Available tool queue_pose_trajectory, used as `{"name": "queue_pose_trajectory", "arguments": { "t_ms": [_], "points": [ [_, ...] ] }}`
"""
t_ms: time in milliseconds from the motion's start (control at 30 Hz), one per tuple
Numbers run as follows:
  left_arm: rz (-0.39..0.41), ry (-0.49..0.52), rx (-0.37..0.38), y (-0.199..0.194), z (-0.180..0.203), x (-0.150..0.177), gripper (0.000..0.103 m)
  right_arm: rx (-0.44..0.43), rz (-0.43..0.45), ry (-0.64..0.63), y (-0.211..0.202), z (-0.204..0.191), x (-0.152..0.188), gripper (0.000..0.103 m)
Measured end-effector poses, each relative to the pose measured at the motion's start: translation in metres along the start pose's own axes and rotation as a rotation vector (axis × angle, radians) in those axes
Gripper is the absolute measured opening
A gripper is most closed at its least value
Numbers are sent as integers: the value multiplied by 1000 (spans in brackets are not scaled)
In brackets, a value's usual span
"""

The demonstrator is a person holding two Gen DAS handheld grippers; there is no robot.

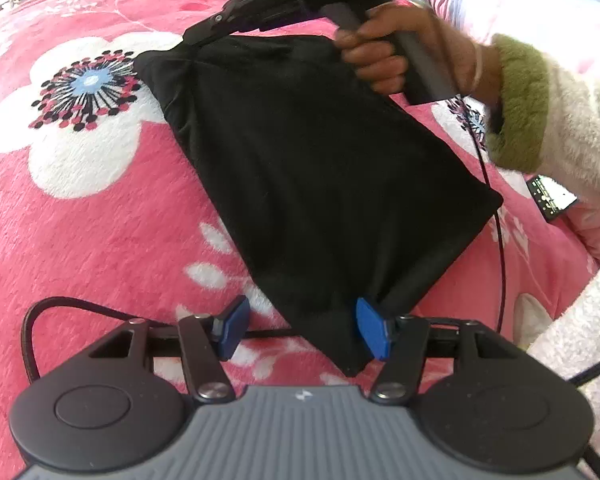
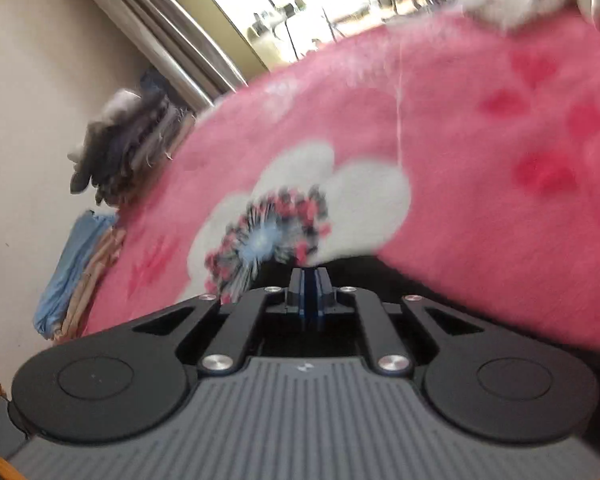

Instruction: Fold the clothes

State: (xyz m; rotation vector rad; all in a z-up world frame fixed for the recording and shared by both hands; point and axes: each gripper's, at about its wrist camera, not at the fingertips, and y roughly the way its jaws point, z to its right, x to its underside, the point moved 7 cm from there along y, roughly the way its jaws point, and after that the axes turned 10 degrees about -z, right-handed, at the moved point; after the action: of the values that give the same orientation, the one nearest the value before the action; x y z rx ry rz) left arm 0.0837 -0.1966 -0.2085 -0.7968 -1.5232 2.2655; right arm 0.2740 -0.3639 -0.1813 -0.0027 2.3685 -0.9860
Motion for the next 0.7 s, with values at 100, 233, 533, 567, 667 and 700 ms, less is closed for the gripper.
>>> {"name": "queue_pose_trajectory", "arguments": {
  "t_ms": [100,233,533,567,667,700],
  "points": [
    [-3,-6,0,0,-1,1,61,-162,-183,-16,19,-22,21,6],
    [-3,1,-20,0,2,0,61,-183,-142,103,49,-1,10,2],
    [45,-4,-128,-25,-12,1,60,-301,59,300,-31,13,11,10],
    [64,-10,-148,-30,-16,-1,60,-288,61,307,-35,10,18,10],
    [108,-27,-182,-37,-26,-12,60,-260,64,323,-50,-4,45,10],
    [118,-34,-184,-38,-27,-17,60,-254,56,326,-51,-9,57,10]
  ]
}}
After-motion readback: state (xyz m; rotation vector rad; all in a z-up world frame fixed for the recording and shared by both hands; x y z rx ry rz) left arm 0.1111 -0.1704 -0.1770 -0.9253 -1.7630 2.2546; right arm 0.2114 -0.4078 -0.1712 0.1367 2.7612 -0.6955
